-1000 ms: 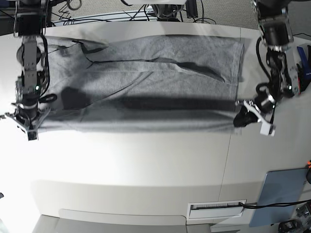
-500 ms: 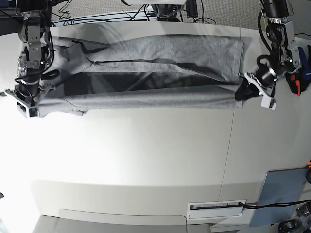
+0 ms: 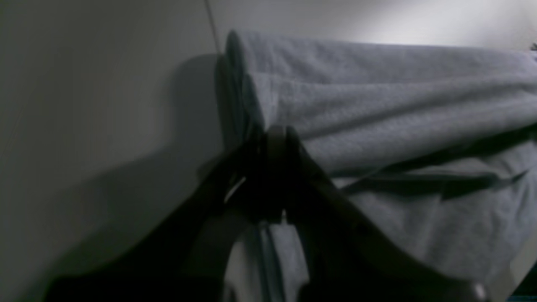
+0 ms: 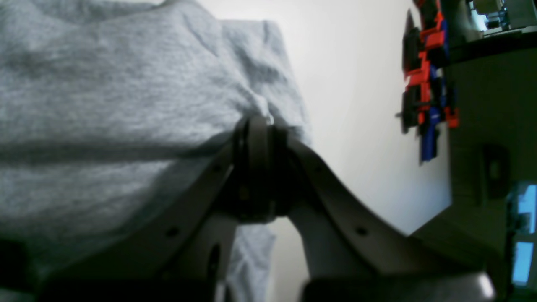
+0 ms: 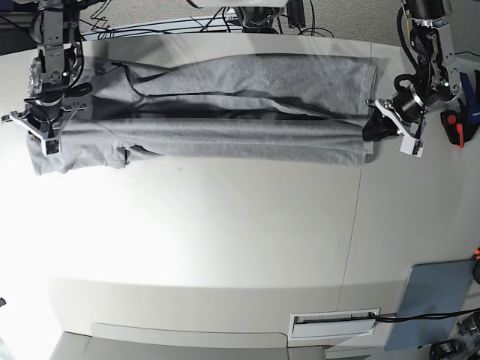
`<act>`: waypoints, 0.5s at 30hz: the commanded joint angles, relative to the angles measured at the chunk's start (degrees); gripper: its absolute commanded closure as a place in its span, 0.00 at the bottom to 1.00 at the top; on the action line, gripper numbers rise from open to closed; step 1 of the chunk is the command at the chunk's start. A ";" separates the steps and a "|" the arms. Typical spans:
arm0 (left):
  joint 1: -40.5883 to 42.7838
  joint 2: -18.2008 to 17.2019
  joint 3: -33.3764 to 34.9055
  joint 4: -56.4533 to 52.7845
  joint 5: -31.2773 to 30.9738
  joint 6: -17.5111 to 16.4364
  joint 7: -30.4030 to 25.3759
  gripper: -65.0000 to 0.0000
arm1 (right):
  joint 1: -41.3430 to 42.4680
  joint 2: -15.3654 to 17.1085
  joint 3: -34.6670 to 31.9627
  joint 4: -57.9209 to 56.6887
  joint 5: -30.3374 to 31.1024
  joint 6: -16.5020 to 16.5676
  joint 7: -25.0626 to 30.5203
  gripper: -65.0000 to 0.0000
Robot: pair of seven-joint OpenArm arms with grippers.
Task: Fold the T-shirt properly
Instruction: 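Lift that edge and fold it over onto the first fold, then lower the folded edge and open both grippers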
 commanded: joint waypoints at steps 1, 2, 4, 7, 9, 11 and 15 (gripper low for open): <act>-0.42 -1.09 -0.42 0.87 -0.57 0.20 -0.92 1.00 | 0.17 0.52 0.81 0.96 -1.44 -1.07 -0.04 1.00; -0.39 -1.11 -0.42 0.87 -0.57 0.20 -0.92 1.00 | 0.15 0.02 0.81 0.96 -1.44 -1.09 -0.33 1.00; -0.22 -1.09 -0.42 0.87 -0.57 0.20 -0.94 1.00 | 0.15 -0.90 0.81 0.96 -1.44 -1.09 -0.70 1.00; 0.37 -1.09 -0.42 0.87 -0.17 0.24 -0.94 1.00 | 0.04 -1.51 0.81 0.96 -2.78 -1.09 -2.05 1.00; 0.68 -1.11 -0.42 0.87 0.37 0.81 -0.98 1.00 | -0.52 -1.46 0.81 0.96 -3.28 -1.11 -2.58 1.00; 0.68 -1.11 -0.42 0.87 1.46 2.03 -0.98 1.00 | -1.44 -1.49 0.81 0.96 -3.43 -1.11 -2.67 1.00; 0.66 -1.11 -0.42 0.87 1.99 2.56 -0.98 1.00 | -3.34 -1.49 0.81 0.96 -3.43 -1.11 -2.73 1.00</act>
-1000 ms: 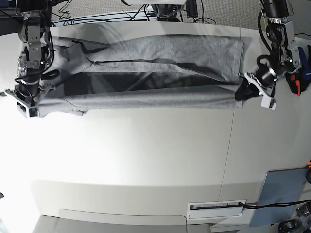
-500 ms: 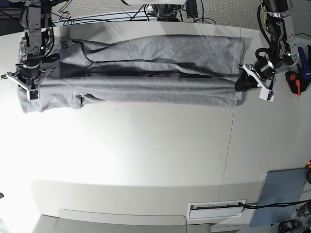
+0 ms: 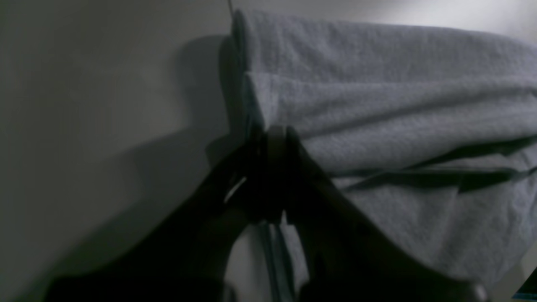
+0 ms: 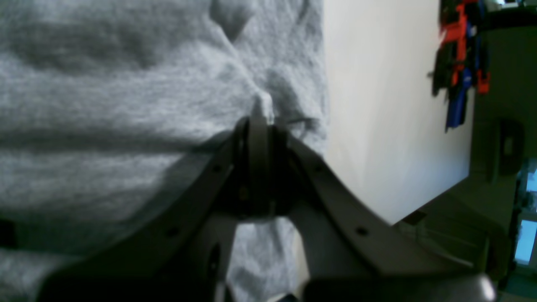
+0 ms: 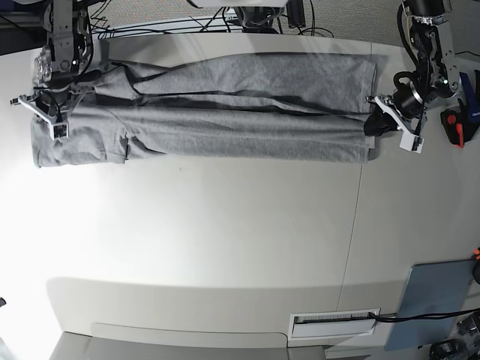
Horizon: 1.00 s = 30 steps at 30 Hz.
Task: Fold the T-shirt properly
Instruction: 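Lower the folded edge and open both grippers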
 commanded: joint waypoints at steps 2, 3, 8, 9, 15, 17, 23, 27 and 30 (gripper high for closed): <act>-0.33 -1.14 -0.39 0.87 0.26 0.63 -0.85 1.00 | -0.17 1.14 0.81 0.90 -1.70 -0.92 0.13 1.00; -0.31 -1.11 -0.39 0.87 0.24 0.63 -0.85 1.00 | -0.15 1.14 0.81 0.76 -1.66 -0.90 -0.28 1.00; -0.31 -1.14 -0.39 0.87 0.26 0.63 -0.76 1.00 | -0.15 1.14 0.81 0.74 -0.68 -0.85 -0.48 0.83; -0.31 -1.14 -0.39 0.87 0.26 0.61 -0.61 1.00 | -0.13 1.14 0.81 0.74 -0.70 -0.85 -0.46 0.80; -0.31 -1.14 -0.39 0.87 0.24 0.68 -0.31 0.63 | -0.11 1.14 0.81 0.74 -0.70 -0.87 -0.46 0.76; -0.33 -1.14 -0.39 0.87 -0.48 1.49 1.42 0.59 | 0.00 1.14 0.81 0.74 -0.68 -0.87 -0.46 0.76; -0.37 -1.14 -0.39 0.87 -7.96 1.29 9.86 0.58 | 0.33 1.16 0.81 0.74 -0.70 -0.90 -0.35 0.76; -0.33 -1.14 -0.39 0.52 -9.62 1.29 12.85 0.58 | 0.33 1.16 0.81 0.74 -0.70 -0.90 -0.22 0.76; -0.35 -1.07 -0.37 0.46 -12.87 1.29 12.94 0.58 | 0.33 1.14 0.81 0.74 -0.70 -0.90 -0.22 0.76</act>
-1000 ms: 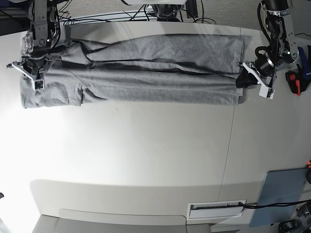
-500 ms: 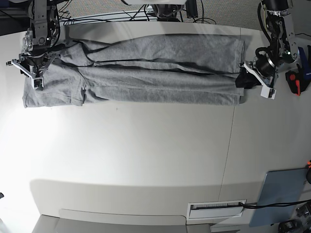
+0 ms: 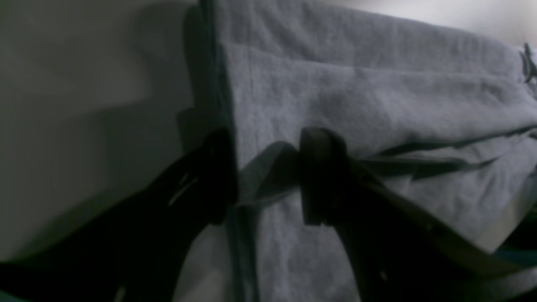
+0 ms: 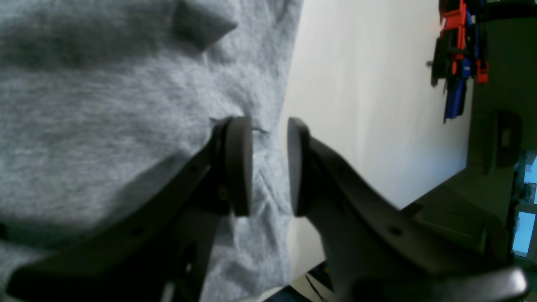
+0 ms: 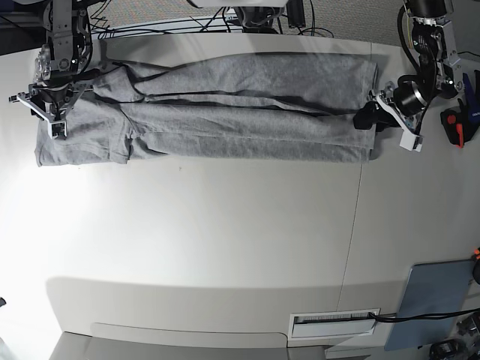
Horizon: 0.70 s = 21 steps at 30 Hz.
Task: Fold the T-shirt properly
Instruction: 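Lower the folded edge and open both grippers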
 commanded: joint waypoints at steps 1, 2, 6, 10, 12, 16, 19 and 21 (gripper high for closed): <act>-0.17 -0.59 -0.17 0.46 -1.03 0.15 0.79 0.58 | 0.31 0.98 0.59 0.74 -0.85 -0.68 0.83 0.76; -0.17 -0.44 -0.07 0.46 -1.11 0.13 1.33 0.59 | 0.31 1.01 0.59 0.74 -0.85 -0.68 0.85 0.76; -0.13 1.20 0.04 0.46 -1.18 -0.74 3.21 0.65 | 0.31 0.98 0.59 0.74 -0.85 -0.68 1.25 0.76; -0.15 3.93 0.04 0.46 -1.14 -0.72 3.23 0.65 | 0.31 1.01 0.59 0.74 -0.85 -0.68 1.31 0.76; -0.15 4.76 0.02 0.46 -1.14 -0.70 3.04 0.72 | 0.31 1.01 0.59 0.74 -1.05 -0.68 1.27 0.76; -0.15 4.74 -0.31 0.46 -1.14 -0.61 -0.24 1.00 | 0.28 1.01 0.59 0.74 -2.67 -0.68 1.29 0.77; -0.17 4.76 -1.49 0.46 0.02 -0.46 -0.48 1.00 | 0.28 1.01 0.59 0.81 -4.00 -0.72 1.90 0.77; -0.17 4.76 -3.08 0.46 2.40 -0.48 -0.48 1.00 | 0.28 1.01 0.59 1.38 -4.28 -1.16 2.89 0.77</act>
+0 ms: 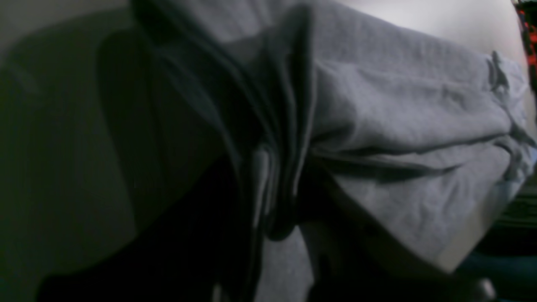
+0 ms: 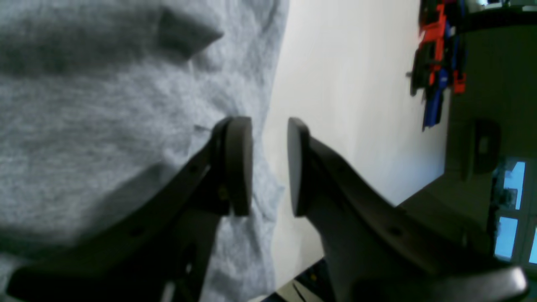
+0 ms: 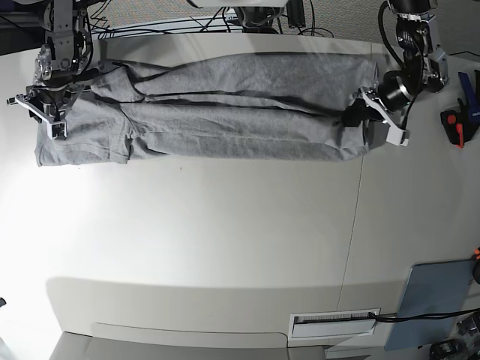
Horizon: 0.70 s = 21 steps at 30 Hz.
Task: Fold the T-shirt properly
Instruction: 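Lower the folded edge and open both grippers, then move the left gripper over the strip's middle and grasp the hem end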
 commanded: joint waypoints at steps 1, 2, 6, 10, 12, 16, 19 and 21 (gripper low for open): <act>-0.31 -0.85 -1.64 0.70 1.66 0.52 -0.26 1.00 | 0.28 1.01 0.59 2.03 -1.18 -1.62 1.31 0.77; -0.31 -0.85 -3.04 0.72 2.86 0.50 -0.26 1.00 | 0.28 1.03 0.59 3.08 -1.18 -2.49 1.40 0.77; -0.76 -0.96 -8.90 0.79 4.81 0.22 -0.26 1.00 | 0.31 1.01 0.59 8.81 -1.16 -4.92 1.90 0.77; -0.83 -3.13 -11.15 1.99 4.50 -0.57 -0.76 1.00 | 0.31 1.01 0.59 13.46 -0.59 -4.92 1.99 0.77; -0.70 -4.07 -11.08 4.50 4.37 -0.55 0.52 1.00 | 0.28 1.01 0.59 13.84 0.52 -4.90 1.97 0.77; -0.55 -3.23 -10.95 13.75 1.95 0.22 6.67 1.00 | 0.28 0.98 0.59 13.77 1.95 -4.90 2.01 0.77; -0.55 -0.20 -10.91 20.41 -3.43 3.26 13.00 1.00 | 0.31 0.98 0.59 13.77 1.90 -4.90 2.16 0.77; 0.28 2.21 -10.60 23.19 -5.49 3.34 14.25 1.00 | 0.28 0.98 0.59 13.77 1.95 -4.90 2.23 0.77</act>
